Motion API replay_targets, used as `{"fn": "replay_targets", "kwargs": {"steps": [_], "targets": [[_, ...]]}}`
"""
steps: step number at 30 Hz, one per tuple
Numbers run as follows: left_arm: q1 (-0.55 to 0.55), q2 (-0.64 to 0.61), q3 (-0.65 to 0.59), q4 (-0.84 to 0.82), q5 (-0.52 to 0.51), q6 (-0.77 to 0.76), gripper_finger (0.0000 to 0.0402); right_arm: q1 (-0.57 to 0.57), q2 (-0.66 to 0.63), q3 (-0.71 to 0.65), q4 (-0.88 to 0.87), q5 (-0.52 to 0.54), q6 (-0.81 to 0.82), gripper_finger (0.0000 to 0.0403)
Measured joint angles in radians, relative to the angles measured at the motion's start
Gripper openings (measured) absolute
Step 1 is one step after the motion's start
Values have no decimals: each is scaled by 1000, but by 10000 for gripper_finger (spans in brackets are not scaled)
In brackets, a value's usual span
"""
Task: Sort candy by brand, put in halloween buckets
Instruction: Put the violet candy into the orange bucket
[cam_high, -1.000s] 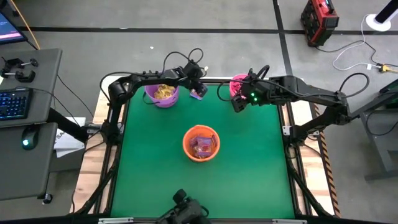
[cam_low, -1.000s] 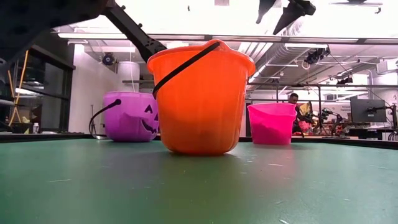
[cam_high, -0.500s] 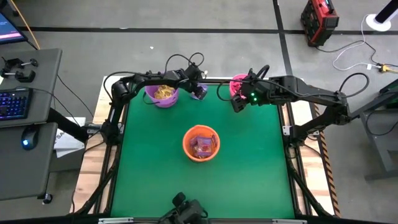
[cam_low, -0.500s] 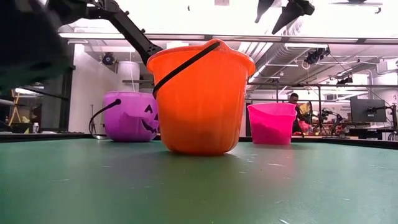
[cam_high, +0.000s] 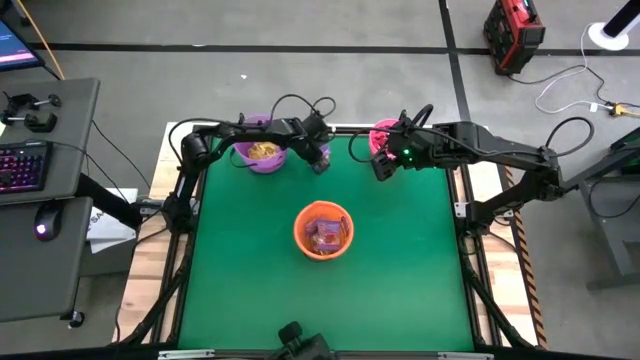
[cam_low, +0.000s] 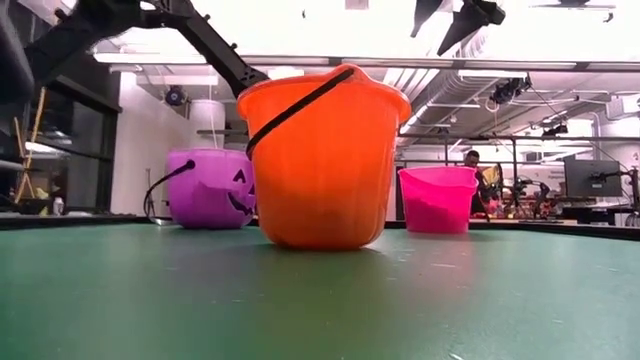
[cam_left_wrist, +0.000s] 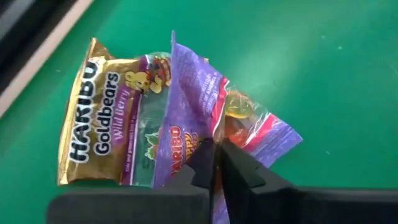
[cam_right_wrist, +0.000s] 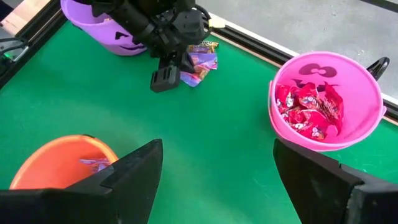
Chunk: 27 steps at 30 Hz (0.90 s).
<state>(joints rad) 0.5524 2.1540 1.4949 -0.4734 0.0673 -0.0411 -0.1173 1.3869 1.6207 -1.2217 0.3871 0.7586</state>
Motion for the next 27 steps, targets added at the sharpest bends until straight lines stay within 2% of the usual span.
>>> {"fn": "replay_targets", "kwargs": {"steps": [5, 12, 14, 17, 21, 23, 27], "targets": [[-3, -40, 10, -36, 11, -4, 1, 0, 0, 0, 0, -2, -1, 300], [-3, -179, 66, -2, 4, 28, 0, 0, 0, 0, 7, 5, -43, 300], [-9, -226, 66, -11, 24, 28, 0, 0, 0, 0, 9, 6, -61, 300], [-38, -319, 69, -69, 113, 57, 0, 0, 0, 0, 9, 18, -94, 300], [-112, -447, -25, -78, 275, 140, 0, -2, 0, 0, 8, 28, -148, 300], [-158, -516, -104, -31, 355, 152, 0, -8, 0, 0, 7, 28, -169, 300], [-271, -626, -277, 81, 397, 96, 0, -22, 0, 0, 7, 30, -213, 300]]}}
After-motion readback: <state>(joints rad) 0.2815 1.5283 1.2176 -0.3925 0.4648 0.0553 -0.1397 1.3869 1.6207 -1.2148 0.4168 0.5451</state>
